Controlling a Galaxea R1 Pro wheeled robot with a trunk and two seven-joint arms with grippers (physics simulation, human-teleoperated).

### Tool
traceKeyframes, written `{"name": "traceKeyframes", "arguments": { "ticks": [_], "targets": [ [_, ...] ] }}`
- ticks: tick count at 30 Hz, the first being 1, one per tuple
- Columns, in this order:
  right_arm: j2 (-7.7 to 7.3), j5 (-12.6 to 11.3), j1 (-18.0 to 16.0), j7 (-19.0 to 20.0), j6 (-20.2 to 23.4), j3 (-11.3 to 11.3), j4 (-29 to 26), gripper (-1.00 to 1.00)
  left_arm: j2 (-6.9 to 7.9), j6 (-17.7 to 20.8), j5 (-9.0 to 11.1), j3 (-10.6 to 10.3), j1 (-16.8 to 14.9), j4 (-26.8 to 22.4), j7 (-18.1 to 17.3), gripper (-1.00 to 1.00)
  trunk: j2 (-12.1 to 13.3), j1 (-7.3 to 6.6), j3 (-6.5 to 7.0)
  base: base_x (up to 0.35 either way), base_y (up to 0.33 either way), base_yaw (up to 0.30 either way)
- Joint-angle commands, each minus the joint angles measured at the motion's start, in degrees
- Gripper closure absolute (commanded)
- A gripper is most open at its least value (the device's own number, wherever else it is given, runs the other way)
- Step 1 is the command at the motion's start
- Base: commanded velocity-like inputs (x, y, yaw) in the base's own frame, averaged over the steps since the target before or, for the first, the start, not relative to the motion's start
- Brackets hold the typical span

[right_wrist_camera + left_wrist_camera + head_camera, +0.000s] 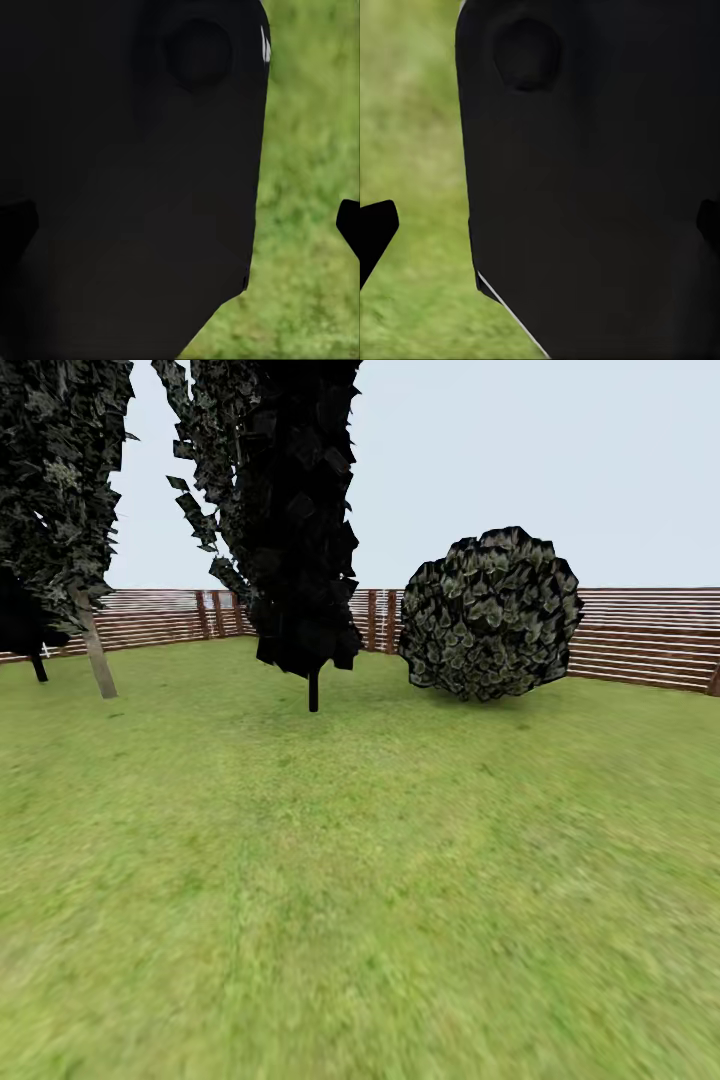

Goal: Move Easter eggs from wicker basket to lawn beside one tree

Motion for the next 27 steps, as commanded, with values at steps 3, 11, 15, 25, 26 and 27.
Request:
{"name": "traceKeyframes", "arguments": {
  "ticks": [3, 11, 15, 25, 26, 27],
  "targets": [
    [-0.10, 0.1, -0.7, 0.1, 0.1, 0.1, -0.2, -1.00, 0.49, 0.1, -0.1, 0.0, 0.2, -0.1, -0.1, -1.00, 0.0, 0.00, -0.03, 0.000, 0.000, 0.000],
    [-0.01, -0.5, -3.3, 0.1, -1.8, -0.2, -1.5, -1.00, 2.38, 0.1, 0.0, 0.0, 0.2, -0.4, -0.1, -1.00, 0.0, 0.00, -0.03, 0.000, 0.000, 0.000],
    [0.00, -0.2, -3.6, 0.1, -3.1, 0.0, -1.4, -1.00, 3.67, 0.1, 0.1, -0.1, 0.2, -0.4, -0.1, -1.00, 0.0, 0.00, -0.03, 0.000, 0.000, 0.059],
    [-0.06, -0.2, -3.6, 0.1, -5.8, 0.1, -1.4, -1.00, 5.17, 0.1, 0.1, -0.1, 0.2, -0.4, -0.1, -1.00, 0.0, 0.00, -0.03, 0.000, 0.000, 0.173],
    [-0.10, -0.3, -3.6, 0.1, -5.8, 0.1, -1.4, -1.00, 5.18, 0.1, 0.1, -0.1, 0.2, -0.4, -0.1, -1.00, 0.0, 0.00, -0.03, 0.000, 0.000, 0.030],
    [-0.12, -0.2, -3.6, 0.1, -5.7, 0.1, -1.4, -1.00, 5.18, 0.1, 0.1, -0.1, 0.2, -0.4, -0.1, -1.00, 0.0, 0.00, -0.03, 0.000, 0.000, 0.024]
  ]
}}
